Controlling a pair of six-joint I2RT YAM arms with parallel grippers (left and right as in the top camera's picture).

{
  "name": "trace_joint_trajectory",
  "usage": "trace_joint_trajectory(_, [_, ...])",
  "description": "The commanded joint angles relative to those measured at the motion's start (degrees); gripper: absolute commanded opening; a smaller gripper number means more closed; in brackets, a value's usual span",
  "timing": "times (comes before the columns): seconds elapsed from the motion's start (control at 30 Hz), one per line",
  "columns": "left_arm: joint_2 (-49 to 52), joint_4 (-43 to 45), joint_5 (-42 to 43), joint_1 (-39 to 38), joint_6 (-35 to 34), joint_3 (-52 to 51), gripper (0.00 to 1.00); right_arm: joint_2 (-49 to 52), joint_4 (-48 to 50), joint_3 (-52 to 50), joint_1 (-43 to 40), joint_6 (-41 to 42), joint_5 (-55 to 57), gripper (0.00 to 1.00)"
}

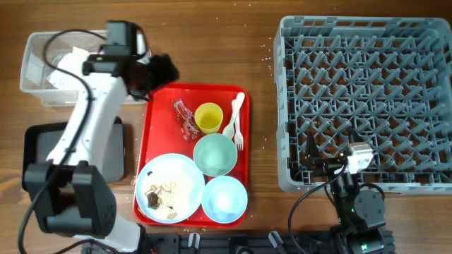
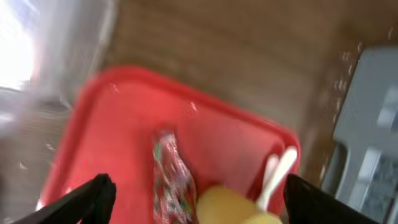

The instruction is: Sort waste into correct bins and load items into the dishwasher rack

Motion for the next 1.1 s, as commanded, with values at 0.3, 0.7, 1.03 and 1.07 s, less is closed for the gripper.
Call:
trace_joint_trajectory(0.3, [10.7,3.2,-10.8,-7.1,-13.9,-8.0,0.73,-0.3,0.2,-0.1,-0.3,-0.4,0.3,1.0])
trace_joint_trajectory(0.7, [9.7,0.9,-14.5,-4.9,-13.7,-1.1,0.04,-0.3,0.2,-0.1,-0.3,-0.4,0.3,1.0])
trace_joint_trajectory(1.03, [2.5,21.0,-24.9,16.1,-13.7,4.2,0.17,-0.3,0.2,-0.1,-0.3,-0.4,0.3,1.0])
trace_joint_trajectory(1.07, [3.7,20.3,-24.9,17.2,-13.7,4.2,0.55,-0.3,0.2,-0.1,-0.3,-0.4,0.3,0.99])
